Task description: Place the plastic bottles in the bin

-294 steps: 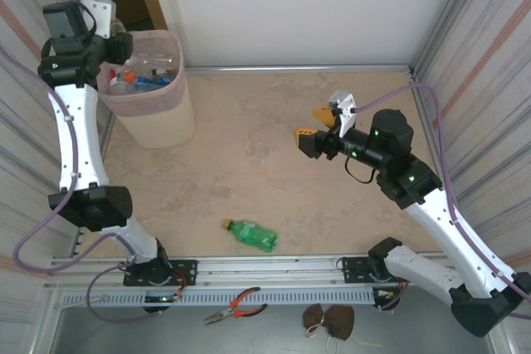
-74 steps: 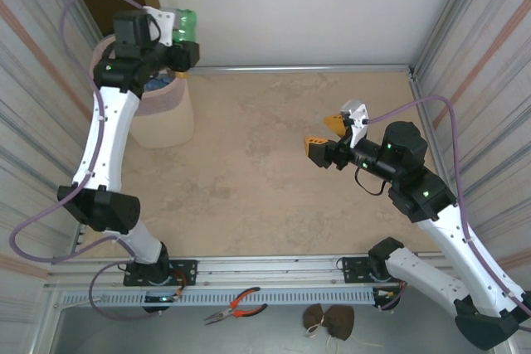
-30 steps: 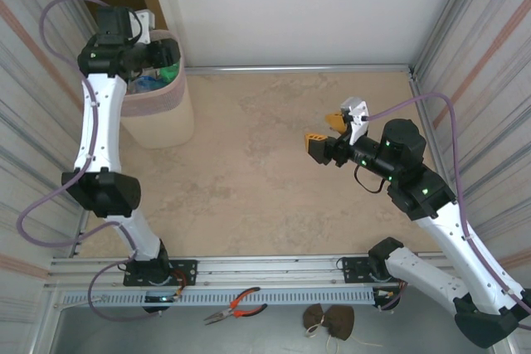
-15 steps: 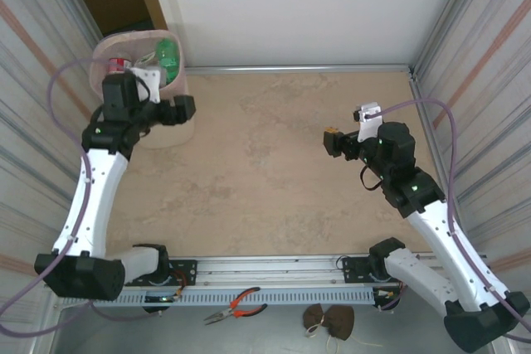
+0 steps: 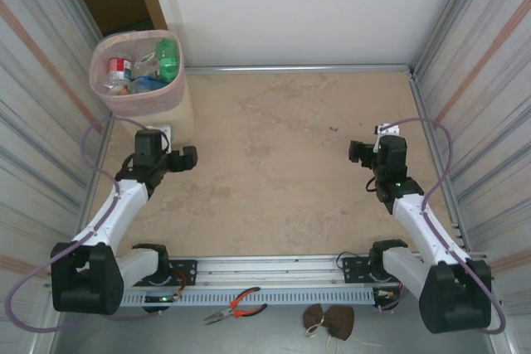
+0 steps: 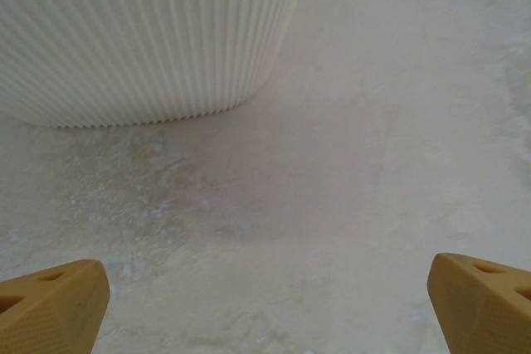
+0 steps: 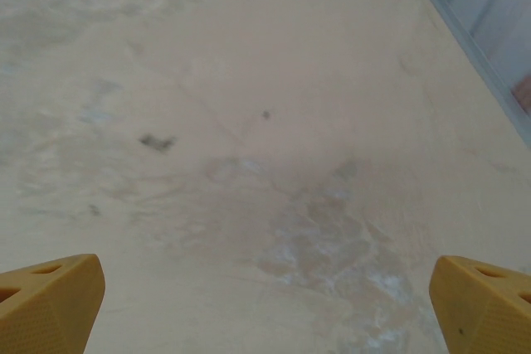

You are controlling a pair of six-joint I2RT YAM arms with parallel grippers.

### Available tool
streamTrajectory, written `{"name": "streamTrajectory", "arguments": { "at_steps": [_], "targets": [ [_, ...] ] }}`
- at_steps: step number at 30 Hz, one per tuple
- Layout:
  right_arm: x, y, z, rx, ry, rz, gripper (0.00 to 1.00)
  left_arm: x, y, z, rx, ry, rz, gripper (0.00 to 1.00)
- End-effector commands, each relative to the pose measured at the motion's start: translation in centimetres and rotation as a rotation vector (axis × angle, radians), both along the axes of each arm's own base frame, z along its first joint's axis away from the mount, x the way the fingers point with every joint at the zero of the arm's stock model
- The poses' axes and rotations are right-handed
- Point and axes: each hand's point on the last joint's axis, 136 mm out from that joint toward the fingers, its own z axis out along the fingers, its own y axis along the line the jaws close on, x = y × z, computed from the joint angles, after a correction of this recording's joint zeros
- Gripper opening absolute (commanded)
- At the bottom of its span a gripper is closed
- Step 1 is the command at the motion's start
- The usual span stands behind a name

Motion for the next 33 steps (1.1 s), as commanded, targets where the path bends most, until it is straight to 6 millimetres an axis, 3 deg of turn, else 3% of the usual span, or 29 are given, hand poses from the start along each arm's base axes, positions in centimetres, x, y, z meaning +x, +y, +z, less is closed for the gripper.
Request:
{"name": "streamTrajectory", "arguments": {
  "at_steps": [1, 8, 11, 14, 16, 18, 24, 33],
  "targets": [
    [1.9, -0.8, -0.6, 0.03, -0.073, -0.041, 0.99, 2.4, 0.9, 1.6, 0.101, -0.22, 0.007, 0.99],
    [4.1, -2.1, -4.6, -0.007, -0.04, -0.055, 0.99, 4.6, 2.1, -1.0, 0.245, -0.284, 0.014, 0.99],
    [5.5, -2.0, -4.7, -0.023, -0.039, -0.036, 1.0, 5.7, 1.7, 0.0, 0.265, -0.369, -0.018, 0.99],
    [6.6, -1.5, -4.4, -0.013, -0.083, -0.003, 0.99, 6.4, 1.7, -0.5, 0.151, -0.37, -0.041, 0.99],
    [7.0, -1.5, -5.2, 0.009, -0.073, 0.007, 1.0, 6.4, 1.0, -1.2, 0.114, -0.406, -0.092, 0.99],
    [7.3, -1.6, -5.8, 0.022, -0.079, 0.012, 1.0, 6.1, 0.6, -2.4, 0.11, -0.429, -0.115, 0.99],
    [6.8, -1.1, -6.3, 0.052, -0.098, 0.059, 0.99, 6.7, -0.5, -2.6, 0.1, -0.403, -0.195, 0.99],
    [6.7, -1.1, -6.6, 0.061, -0.111, 0.066, 0.99, 7.3, 0.7, -3.0, 0.089, -0.355, -0.124, 0.99]
  ]
}}
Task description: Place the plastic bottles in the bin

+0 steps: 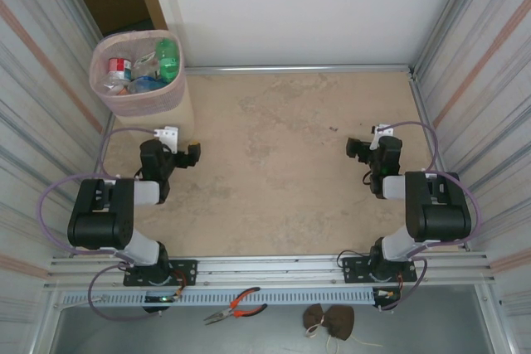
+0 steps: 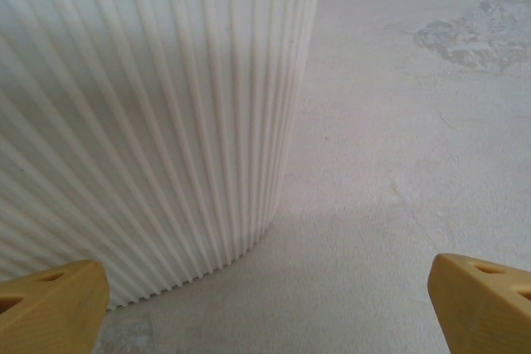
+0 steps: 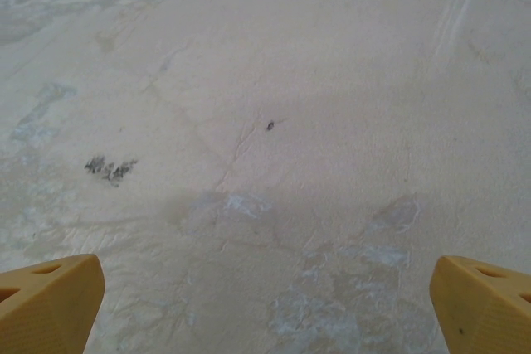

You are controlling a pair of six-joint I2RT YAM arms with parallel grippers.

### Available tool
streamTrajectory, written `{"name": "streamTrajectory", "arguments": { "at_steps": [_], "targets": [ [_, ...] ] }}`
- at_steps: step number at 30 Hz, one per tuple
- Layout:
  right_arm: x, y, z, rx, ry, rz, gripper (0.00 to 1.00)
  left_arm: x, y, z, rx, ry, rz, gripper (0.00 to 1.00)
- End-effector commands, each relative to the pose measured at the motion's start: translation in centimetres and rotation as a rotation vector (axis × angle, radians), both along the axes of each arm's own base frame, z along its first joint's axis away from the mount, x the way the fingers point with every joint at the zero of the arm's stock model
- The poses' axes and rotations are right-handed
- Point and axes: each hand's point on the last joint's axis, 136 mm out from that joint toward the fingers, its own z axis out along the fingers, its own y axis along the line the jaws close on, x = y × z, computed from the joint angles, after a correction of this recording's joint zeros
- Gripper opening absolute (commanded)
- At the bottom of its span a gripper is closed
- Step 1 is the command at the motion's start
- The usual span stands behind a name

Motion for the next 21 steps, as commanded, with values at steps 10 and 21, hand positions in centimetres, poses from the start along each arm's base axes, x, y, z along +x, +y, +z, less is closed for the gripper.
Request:
{"name": "streamTrajectory", "arguments": {
  "at_steps": [10, 21],
  "targets": [
    [0.09, 0.1, 0.42, -0.001, -0.03, 0.013, 0.99, 0.22, 0.44, 0.31, 0.002, -0.007, 0.018, 0.99],
    [0.14, 0.12, 0.4, -0.002, -0.028, 0.016, 0.99, 0.22, 0.44, 0.29, 0.001, -0.006, 0.019, 0.98]
  ]
}}
